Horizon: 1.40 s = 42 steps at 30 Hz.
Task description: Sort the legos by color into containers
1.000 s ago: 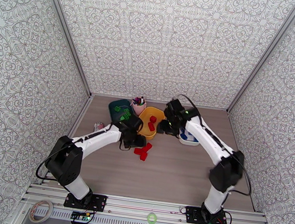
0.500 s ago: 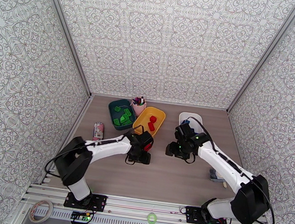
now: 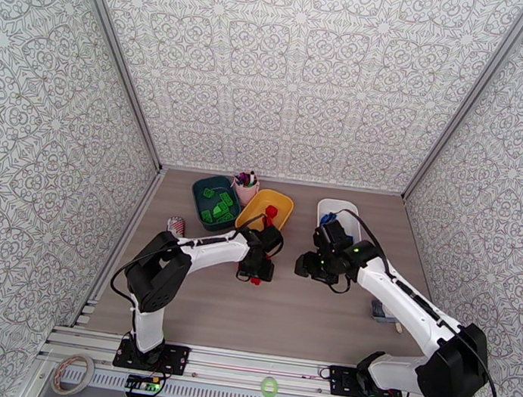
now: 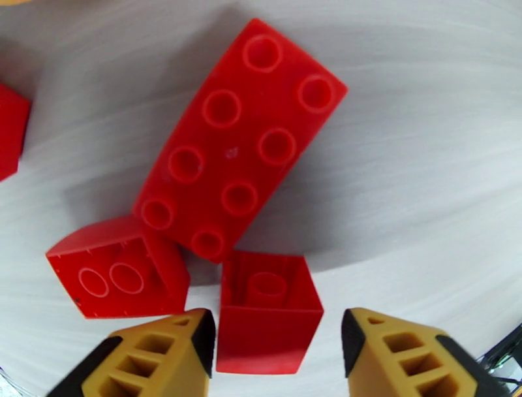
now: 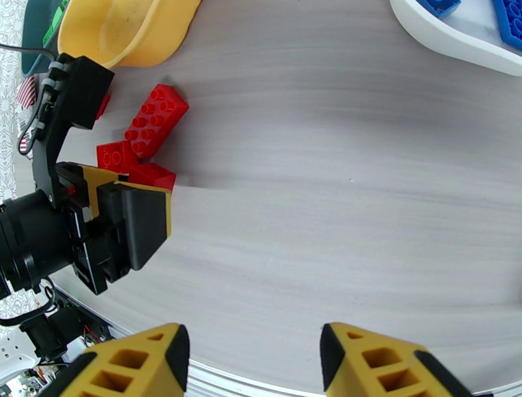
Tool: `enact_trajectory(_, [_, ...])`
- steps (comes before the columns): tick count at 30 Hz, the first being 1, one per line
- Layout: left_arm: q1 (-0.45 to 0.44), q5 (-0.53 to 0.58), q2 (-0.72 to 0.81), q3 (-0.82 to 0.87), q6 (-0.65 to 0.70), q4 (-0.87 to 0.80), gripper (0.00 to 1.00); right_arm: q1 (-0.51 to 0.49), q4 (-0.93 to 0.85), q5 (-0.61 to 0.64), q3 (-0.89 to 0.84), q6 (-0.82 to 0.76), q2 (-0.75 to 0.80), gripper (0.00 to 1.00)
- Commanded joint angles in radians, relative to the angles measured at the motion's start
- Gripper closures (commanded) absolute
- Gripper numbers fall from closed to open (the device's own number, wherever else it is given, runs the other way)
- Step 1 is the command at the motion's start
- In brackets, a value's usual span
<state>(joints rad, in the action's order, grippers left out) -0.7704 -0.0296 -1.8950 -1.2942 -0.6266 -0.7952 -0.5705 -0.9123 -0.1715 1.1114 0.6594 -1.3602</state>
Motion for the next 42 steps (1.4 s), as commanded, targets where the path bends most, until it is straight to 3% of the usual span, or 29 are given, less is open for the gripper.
enact_trajectory(1, [0.008,0.024,-0.016,-0.016,0.015,-0.039,0.52,-0.008,0.011,0.003,-0.010,0.010,0.009,0.42])
enact_trajectory(6, [-0.003,0.019,-0.002,-0.037,0.015,-0.056,0.68,-0.008,0.016,-0.011,0.014,-0.002,-0.021,0.43])
enact_trajectory(14, [-0.004,-0.023,0.132,-0.042,-0.010,-0.050,0.72,-0.008,0.047,-0.087,0.095,-0.018,-0.092,0.44])
enact_trajectory(23, [0.187,-0.193,0.232,-0.042,-0.075,0.074,0.72,-0.008,0.182,-0.300,0.237,-0.014,-0.244,0.42])
enact_trajectory(30, [0.336,-0.273,0.131,-0.190,-0.086,0.104,0.71,-0.009,0.131,-0.305,0.422,-0.026,-0.377,0.44])
enact_trajectory(34, [0.370,-0.271,0.032,-0.338,-0.056,0.051,0.59,-0.009,0.081,-0.271,0.487,-0.036,-0.413,0.44])
enact_trajectory(38, [0.378,-0.255,-0.033,-0.467,-0.024,-0.009,0.33,-0.008,0.047,-0.233,0.502,-0.046,-0.422,0.44])
enact_trajectory(42, [0.375,-0.227,-0.033,-0.506,0.007,-0.044,0.20,-0.008,0.037,-0.209,0.484,-0.046,-0.412,0.43])
